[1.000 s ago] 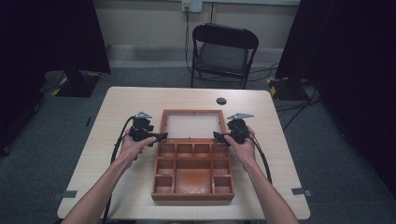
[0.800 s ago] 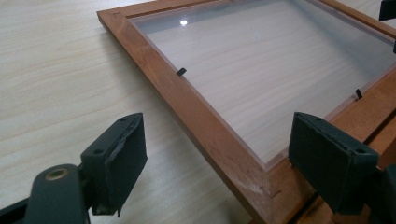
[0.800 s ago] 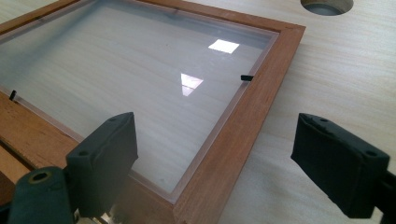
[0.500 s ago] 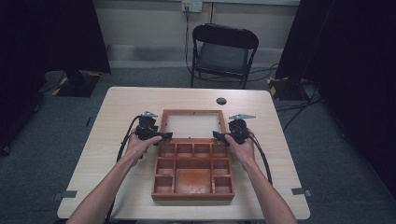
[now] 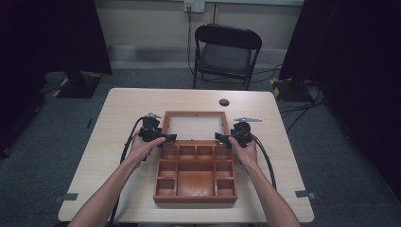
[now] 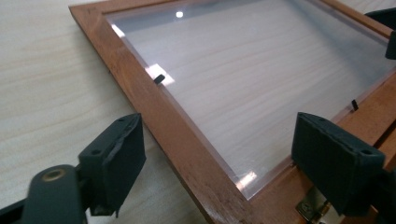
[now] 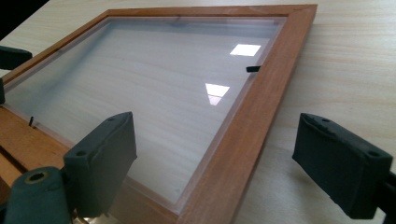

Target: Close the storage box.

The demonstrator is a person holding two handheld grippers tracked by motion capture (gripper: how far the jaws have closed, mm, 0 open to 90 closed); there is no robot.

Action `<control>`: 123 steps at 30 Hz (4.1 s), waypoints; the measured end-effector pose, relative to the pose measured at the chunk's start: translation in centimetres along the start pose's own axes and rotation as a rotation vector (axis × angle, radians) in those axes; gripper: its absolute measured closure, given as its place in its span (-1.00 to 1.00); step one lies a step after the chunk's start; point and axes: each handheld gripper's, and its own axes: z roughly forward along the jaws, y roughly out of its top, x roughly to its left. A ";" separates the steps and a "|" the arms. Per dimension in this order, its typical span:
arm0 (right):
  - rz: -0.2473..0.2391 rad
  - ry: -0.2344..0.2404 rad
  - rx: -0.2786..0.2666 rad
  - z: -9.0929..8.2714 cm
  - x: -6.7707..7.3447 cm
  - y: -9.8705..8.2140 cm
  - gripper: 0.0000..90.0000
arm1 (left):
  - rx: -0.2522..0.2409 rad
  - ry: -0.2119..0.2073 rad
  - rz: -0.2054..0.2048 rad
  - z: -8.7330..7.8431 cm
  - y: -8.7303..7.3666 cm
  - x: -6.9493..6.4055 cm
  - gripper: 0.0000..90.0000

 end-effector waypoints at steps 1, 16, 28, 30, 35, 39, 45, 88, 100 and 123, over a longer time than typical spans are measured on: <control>0.006 0.010 0.004 0.1 0.0 0.0 -0.73 | 0.004 -0.006 -0.009 0.0 0.0 0.1 -0.60; 0.074 0.072 0.011 0.8 0.1 -0.3 -0.76 | 0.006 -0.077 -0.093 1.0 -0.4 1.4 -0.82; 0.108 0.112 0.027 1.1 0.0 -0.3 -0.75 | 0.036 -0.146 -0.147 1.7 -0.1 1.5 -0.78; 0.107 0.110 0.027 1.1 0.0 -0.3 -0.74 | 0.039 -0.147 -0.146 1.6 -0.1 1.4 -0.78; 0.077 0.094 0.010 0.8 0.3 0.0 -0.69 | 0.024 -0.156 -0.130 1.5 0.0 1.3 -0.74; 0.057 0.071 -0.023 0.3 0.5 0.3 -0.57 | 0.006 -0.150 -0.109 1.3 0.3 1.0 -0.66; 0.055 0.055 -0.048 -0.2 0.6 0.6 -0.46 | -0.006 -0.121 -0.066 0.9 0.5 0.6 -0.64; -0.004 0.051 -0.142 -3.7 1.9 2.6 -0.17 | -0.116 -0.079 0.035 -2.6 1.9 -0.5 -0.15; -0.029 0.066 -0.167 -5.0 2.4 3.0 -0.10 | -0.138 -0.100 0.057 -3.9 1.9 -1.0 -0.06; -0.055 0.101 -0.174 -7.1 3.2 2.6 -0.03 | -0.180 -0.119 0.121 -6.0 1.5 -2.0 0.11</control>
